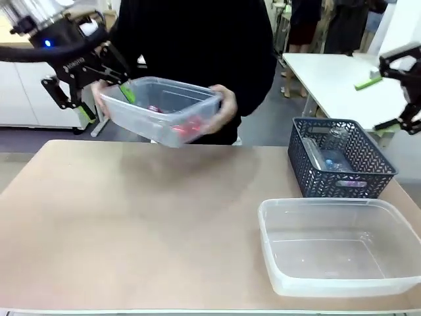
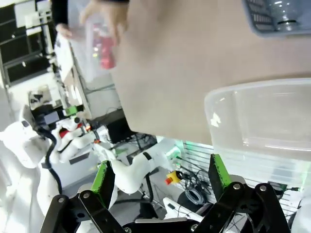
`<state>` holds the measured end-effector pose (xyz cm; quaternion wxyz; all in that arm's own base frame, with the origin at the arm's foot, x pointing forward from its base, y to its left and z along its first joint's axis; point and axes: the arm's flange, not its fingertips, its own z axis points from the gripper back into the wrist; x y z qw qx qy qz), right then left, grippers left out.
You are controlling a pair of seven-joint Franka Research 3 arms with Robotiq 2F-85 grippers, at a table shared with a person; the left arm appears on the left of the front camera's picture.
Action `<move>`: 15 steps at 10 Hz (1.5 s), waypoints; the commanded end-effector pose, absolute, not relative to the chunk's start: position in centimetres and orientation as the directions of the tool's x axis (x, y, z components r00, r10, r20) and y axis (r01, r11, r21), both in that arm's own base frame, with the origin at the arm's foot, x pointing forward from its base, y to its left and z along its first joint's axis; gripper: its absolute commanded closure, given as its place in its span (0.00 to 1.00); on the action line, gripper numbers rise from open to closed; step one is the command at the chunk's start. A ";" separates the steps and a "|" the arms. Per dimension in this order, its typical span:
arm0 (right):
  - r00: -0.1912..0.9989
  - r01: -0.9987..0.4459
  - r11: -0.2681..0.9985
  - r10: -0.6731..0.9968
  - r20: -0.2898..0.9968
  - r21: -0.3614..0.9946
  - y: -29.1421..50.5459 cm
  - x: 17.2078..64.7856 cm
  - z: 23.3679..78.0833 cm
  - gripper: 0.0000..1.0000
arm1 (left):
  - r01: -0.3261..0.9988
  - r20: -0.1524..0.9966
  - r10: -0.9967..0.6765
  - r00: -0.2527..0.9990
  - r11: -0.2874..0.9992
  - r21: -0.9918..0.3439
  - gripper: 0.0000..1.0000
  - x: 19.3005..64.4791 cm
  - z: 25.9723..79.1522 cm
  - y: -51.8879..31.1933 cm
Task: Sort the waste into each basket.
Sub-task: Pick up the Organizing box on the right side of the table and lift it.
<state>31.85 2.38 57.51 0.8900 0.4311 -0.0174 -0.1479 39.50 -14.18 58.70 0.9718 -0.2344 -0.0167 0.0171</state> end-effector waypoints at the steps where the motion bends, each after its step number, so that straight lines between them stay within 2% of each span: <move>1: 0.951 0.254 0.572 -0.293 -0.095 0.780 1.6 31.4 57.4 0.00 | -0.027 0.030 0.046 0.998 0.889 -0.456 0.00 38.5 58.7 -13.8; 2: 0.952 0.186 0.770 -0.295 0.081 0.610 1.4 30.4 56.4 0.00 | -0.128 0.003 0.143 0.990 0.899 -0.419 0.00 39.9 58.1 -19.7; 3: 0.959 0.164 0.860 -0.253 0.126 0.483 -0.6 28.8 55.2 0.00 | -0.217 -0.111 0.187 0.976 0.885 -0.412 0.00 40.2 57.0 -25.7; 4: 0.923 0.272 0.876 -0.354 0.148 0.398 -3.5 27.2 53.5 0.00 | -0.213 -0.163 0.166 0.973 0.916 -0.340 0.00 39.4 55.0 -31.4; 5: 0.908 0.330 0.880 -0.395 0.141 0.343 -6.1 25.0 51.6 0.00 | -0.149 -0.201 0.098 0.975 0.955 -0.256 0.00 37.7 52.9 -37.1; 7: 0.922 0.353 0.890 -0.383 0.051 0.289 -8.5 22.6 48.9 0.00 | -0.051 -0.234 0.012 0.972 0.985 -0.163 0.00 34.1 50.3 -42.4; 8: 0.885 0.419 0.857 -0.459 0.074 0.301 -8.3 23.6 49.0 0.00 | -0.077 -0.250 0.041 0.967 0.988 -0.133 0.00 34.5 50.1 -42.5; 9: 0.915 0.355 0.888 -0.394 0.083 0.293 -8.1 24.0 50.8 0.00 | -0.090 -0.354 0.026 0.935 0.982 -0.166 0.00 37.7 51.8 -40.3; 10: 0.915 0.355 0.888 -0.394 0.083 0.293 -8.1 24.0 50.8 0.00 | -0.074 -0.249 0.026 0.968 0.980 -0.183 0.00 31.7 48.2 -44.0; 11: 0.915 0.355 0.888 -0.394 0.083 0.293 -8.1 24.0 50.8 0.00 | -0.074 -0.249 0.026 0.968 0.980 -0.183 0.00 31.7 48.2 -44.0; 12: 0.911 0.369 0.884 -0.405 0.076 0.287 -9.0 23.7 50.6 0.00 | -0.085 -0.299 0.032 0.954 0.982 -0.167 0.00 34.6 49.0 -42.7; 13: 0.948 0.293 0.934 -0.312 0.063 0.205 -7.4 24.3 49.3 0.00 | -0.064 -0.254 0.023 0.967 0.986 -0.155 0.00 33.5 47.9 -42.8; 15: 0.971 0.237 0.963 -0.239 0.006 0.131 -7.5 23.8 44.8 0.00 | -0.062 -0.220 0.034 0.975 0.991 -0.121 0.00 30.9 43.6 -45.6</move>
